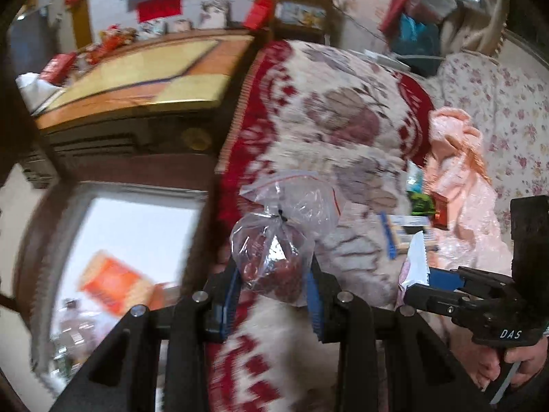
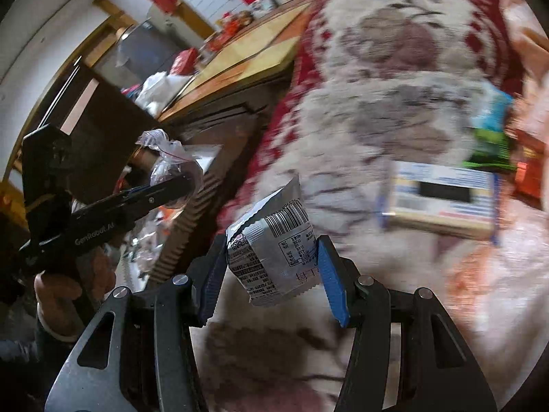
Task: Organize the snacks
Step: 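Carry the date bag and white packet to the tray and open both tools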
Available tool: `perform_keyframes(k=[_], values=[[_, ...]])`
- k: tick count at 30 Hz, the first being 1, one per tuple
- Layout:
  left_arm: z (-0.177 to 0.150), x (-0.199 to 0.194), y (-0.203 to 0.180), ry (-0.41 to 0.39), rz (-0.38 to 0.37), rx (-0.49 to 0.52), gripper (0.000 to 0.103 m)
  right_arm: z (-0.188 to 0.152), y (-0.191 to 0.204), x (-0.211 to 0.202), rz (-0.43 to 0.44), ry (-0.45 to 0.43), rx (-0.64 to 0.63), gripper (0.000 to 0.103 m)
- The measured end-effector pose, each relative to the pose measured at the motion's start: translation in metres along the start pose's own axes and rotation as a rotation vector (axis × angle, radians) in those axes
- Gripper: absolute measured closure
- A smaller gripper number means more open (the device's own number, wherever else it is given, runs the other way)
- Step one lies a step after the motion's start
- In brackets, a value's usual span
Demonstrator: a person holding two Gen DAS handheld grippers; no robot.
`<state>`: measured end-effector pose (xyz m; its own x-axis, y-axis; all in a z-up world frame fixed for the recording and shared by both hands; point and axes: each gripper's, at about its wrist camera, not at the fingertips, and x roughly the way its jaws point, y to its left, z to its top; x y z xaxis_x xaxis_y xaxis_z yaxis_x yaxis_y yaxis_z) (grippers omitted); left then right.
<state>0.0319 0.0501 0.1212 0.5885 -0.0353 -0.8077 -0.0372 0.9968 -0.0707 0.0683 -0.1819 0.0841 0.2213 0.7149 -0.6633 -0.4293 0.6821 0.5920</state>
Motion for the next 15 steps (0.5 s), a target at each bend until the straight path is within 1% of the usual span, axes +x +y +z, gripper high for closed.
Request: perform_keyframes(k=[2,6,12,15], values=[[-0.005,-0.013,0.018,-0.017,0.029,-0.021,0.066,0.001,0.021,0.013,0.024,0.021,-0.028,0.052],[-0.014,-0.033,0.048,-0.048,0.082,-0.06,0.066,0.004,0.055,0.032,0.042,0.042,-0.079,0.051],[-0.033,-0.045,0.101,-0.06,0.129,-0.163,0.066,0.016,0.101,0.063,0.052,0.08,-0.141,0.051],[-0.047,-0.047,0.129,-0.047,0.146,-0.225,0.066,0.027,0.121,0.079,0.05,0.091,-0.171,0.051]])
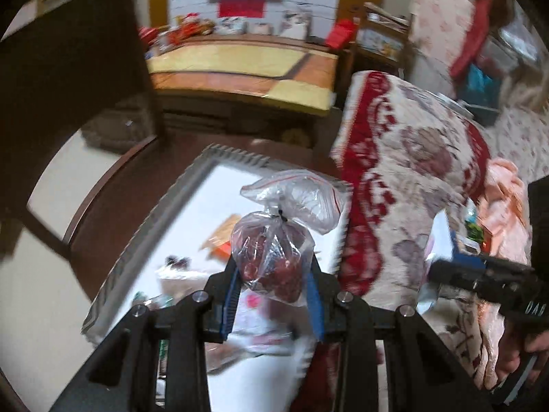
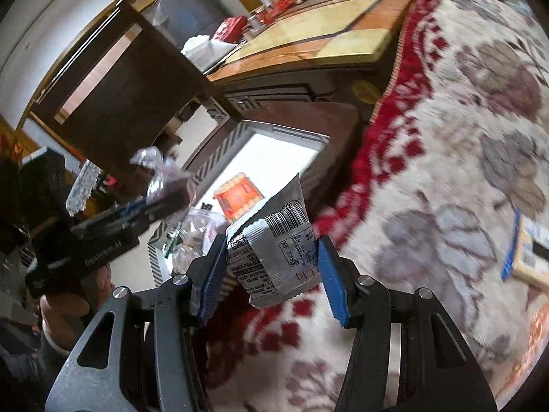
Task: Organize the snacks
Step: 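Carry the date bag and white packet to the tray and open both tools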
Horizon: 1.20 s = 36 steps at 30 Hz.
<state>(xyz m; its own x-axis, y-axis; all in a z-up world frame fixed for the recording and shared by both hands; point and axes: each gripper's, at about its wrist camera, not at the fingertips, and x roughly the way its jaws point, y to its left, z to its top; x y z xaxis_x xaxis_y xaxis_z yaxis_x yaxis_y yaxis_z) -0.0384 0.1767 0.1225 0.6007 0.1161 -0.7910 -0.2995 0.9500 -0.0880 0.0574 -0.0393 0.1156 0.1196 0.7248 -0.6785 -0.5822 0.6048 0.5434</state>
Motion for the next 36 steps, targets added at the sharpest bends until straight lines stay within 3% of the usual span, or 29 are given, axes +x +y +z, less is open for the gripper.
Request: perform_keyframes(k=[11,18,27,28,32,34,36], values=[[-0.013,0.03,0.053,0.055,0.023,-0.116,0.066,0.04,0.048,0.077,-0.031,0.104,-0.109,0.052],[-0.013,0.047,0.054,0.077,0.022,-0.124,0.066,0.057,0.054,0.121,-0.174,0.153,-0.164,0.052],[-0.009,0.063,0.057,0.09,0.039,-0.137,0.065,0.058,0.047,0.162,-0.244,0.205,-0.152,0.05],[-0.009,0.064,0.057,0.089,0.04,-0.141,0.063,0.058,0.045,0.16,-0.232,0.198,-0.137,0.049],[-0.012,0.066,0.058,0.1,0.055,-0.158,0.04,0.053,0.046,0.145,-0.183,0.175,-0.115,0.043],[-0.014,0.06,0.058,0.087,0.068,-0.152,0.037,0.049,0.046,0.133,-0.177,0.157,-0.104,0.042],[-0.014,0.055,0.056,0.075,0.083,-0.145,0.027,0.044,0.046,0.122,-0.136,0.138,-0.084,0.042]])
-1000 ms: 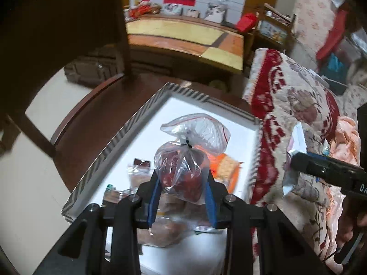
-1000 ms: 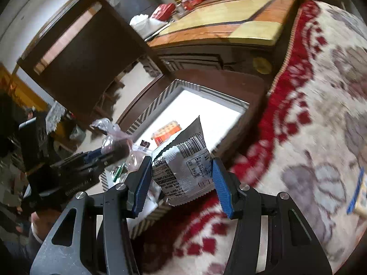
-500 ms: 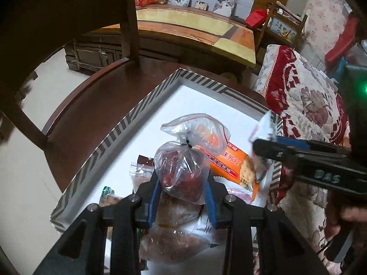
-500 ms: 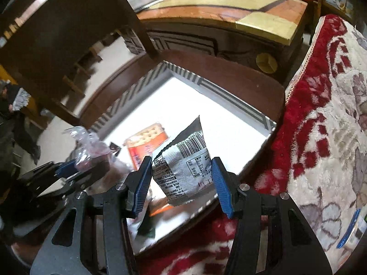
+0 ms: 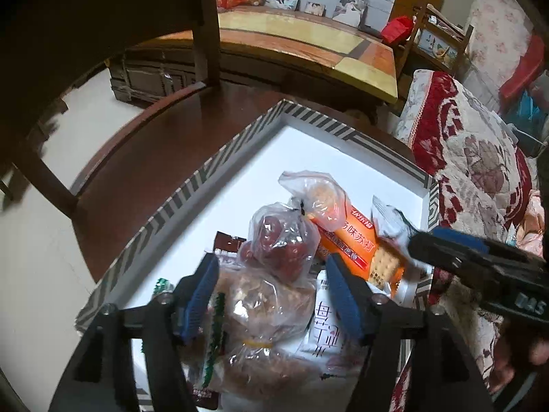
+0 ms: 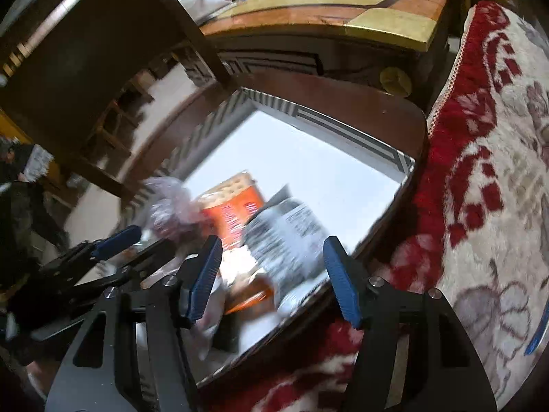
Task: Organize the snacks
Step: 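Carry the date bag and white packet to the tray and open both tools, then move both open tools back toward the remaining snacks on the blanket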
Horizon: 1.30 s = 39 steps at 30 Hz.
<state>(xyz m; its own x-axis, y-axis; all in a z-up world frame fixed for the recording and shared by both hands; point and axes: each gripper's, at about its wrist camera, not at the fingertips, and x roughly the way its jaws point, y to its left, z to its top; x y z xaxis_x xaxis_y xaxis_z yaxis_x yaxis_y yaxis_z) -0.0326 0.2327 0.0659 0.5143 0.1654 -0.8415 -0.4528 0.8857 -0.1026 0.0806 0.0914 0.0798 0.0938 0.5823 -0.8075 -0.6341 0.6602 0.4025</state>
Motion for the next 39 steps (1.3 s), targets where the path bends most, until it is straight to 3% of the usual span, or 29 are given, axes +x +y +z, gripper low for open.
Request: perform_keyframes(k=[9,26,39], values=[[-0.003,-0.033,-0.03,-0.078,-0.004,0.067,0.022,-0.041,-0.017,-0.052,0.047,-0.088,0.089,0.042],[-0.023,-0.062,-0.106,-0.107,-0.105,0.152,0.013,-0.09,-0.041,-0.124,-0.097,-0.223,0.133,0.042],[-0.041,-0.069,-0.151,-0.083,-0.137,0.215,0.011,-0.123,-0.071,-0.159,-0.145,-0.267,0.199,0.042]])
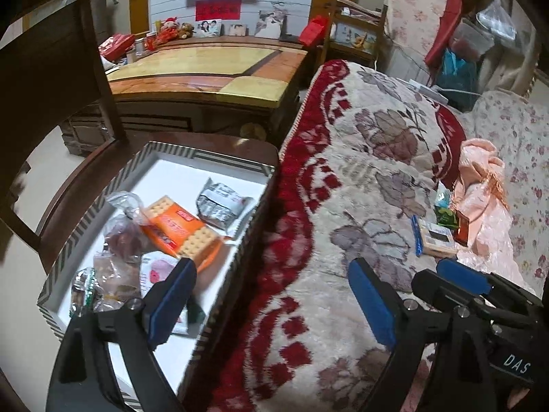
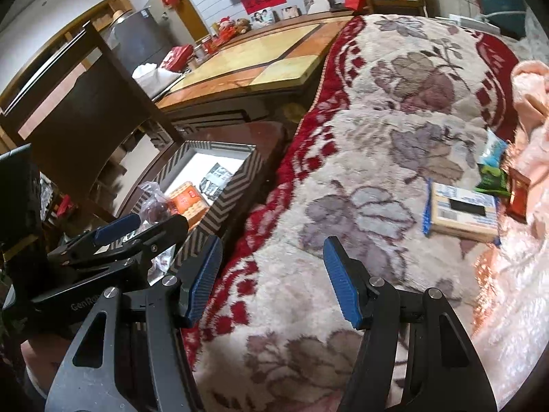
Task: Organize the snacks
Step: 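Move both open tools back toward the remaining snacks on the blanket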
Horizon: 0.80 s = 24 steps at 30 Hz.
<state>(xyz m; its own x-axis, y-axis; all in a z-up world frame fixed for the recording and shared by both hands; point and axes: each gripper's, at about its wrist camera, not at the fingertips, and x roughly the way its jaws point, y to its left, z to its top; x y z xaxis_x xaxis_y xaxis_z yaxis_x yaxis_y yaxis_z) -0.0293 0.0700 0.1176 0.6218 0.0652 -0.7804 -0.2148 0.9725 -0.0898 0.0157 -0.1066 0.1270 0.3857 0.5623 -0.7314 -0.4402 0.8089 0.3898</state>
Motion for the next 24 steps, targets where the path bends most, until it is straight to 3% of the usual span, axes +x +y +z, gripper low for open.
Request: perform_keyframes(k=[24], values=[[-0.005,0.025,-0.105,0.058,-0.103,0.158,0.011,-0.027,-0.121,-0.056,-0.147,-0.05,0.185,0.042]])
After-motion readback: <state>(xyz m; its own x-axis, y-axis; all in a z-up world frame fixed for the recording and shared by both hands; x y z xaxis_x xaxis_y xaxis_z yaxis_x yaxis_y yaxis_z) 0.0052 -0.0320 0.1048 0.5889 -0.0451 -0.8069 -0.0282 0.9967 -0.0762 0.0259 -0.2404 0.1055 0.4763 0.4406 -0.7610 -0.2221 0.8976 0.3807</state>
